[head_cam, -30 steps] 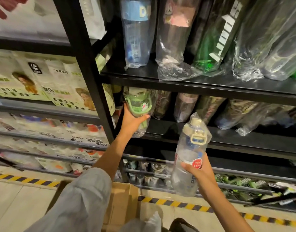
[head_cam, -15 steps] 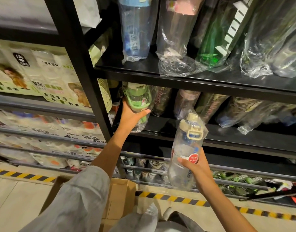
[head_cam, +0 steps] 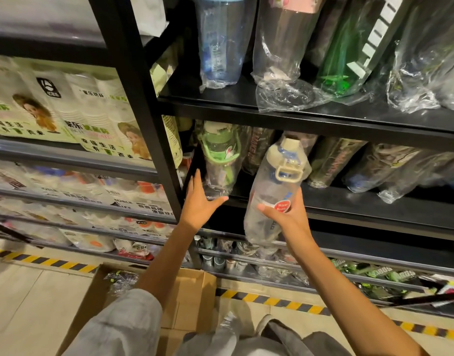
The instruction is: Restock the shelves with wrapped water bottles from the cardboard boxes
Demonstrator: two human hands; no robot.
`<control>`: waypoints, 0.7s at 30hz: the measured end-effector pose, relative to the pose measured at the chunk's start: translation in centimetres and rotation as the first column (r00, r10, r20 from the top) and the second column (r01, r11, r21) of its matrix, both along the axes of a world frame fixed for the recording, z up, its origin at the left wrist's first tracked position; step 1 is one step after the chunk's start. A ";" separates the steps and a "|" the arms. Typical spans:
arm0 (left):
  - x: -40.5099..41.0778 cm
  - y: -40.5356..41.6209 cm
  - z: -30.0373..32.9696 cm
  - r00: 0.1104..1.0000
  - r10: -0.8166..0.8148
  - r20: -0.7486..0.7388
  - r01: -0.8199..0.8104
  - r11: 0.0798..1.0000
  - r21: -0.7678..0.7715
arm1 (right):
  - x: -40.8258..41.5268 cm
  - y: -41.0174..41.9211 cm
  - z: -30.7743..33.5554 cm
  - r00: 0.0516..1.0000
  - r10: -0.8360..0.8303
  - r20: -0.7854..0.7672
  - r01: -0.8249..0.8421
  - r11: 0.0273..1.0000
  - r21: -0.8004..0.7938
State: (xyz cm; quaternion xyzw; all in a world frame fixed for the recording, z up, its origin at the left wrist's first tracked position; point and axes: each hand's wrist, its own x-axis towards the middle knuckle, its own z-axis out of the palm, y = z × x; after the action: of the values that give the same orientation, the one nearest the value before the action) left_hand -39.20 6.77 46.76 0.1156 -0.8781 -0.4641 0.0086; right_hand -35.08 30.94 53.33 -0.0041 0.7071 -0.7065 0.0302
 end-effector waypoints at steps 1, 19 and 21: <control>0.2 -0.1 -0.3 1.000 -0.016 0.024 0.018 0.998 -0.065 | -0.5 -0.5 0.2 1.000 -0.003 -0.013 0.003 1.000 0.004; 0.3 -0.2 -0.6 0.996 -0.084 -0.026 0.069 0.929 -0.363 | -4.2 -3.2 1.0 0.995 -0.078 -0.062 0.081 0.995 0.049; 0.3 -0.3 -0.7 0.996 -0.088 -0.024 0.074 0.932 -0.356 | -4.9 -3.4 1.0 0.993 -0.100 -0.069 0.106 0.990 0.098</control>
State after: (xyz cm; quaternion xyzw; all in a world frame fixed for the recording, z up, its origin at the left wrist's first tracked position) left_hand -38.92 6.48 46.11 0.0665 -0.9511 -0.3005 0.0275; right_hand -39.95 27.54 54.34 0.0115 0.7418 -0.6699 -0.0288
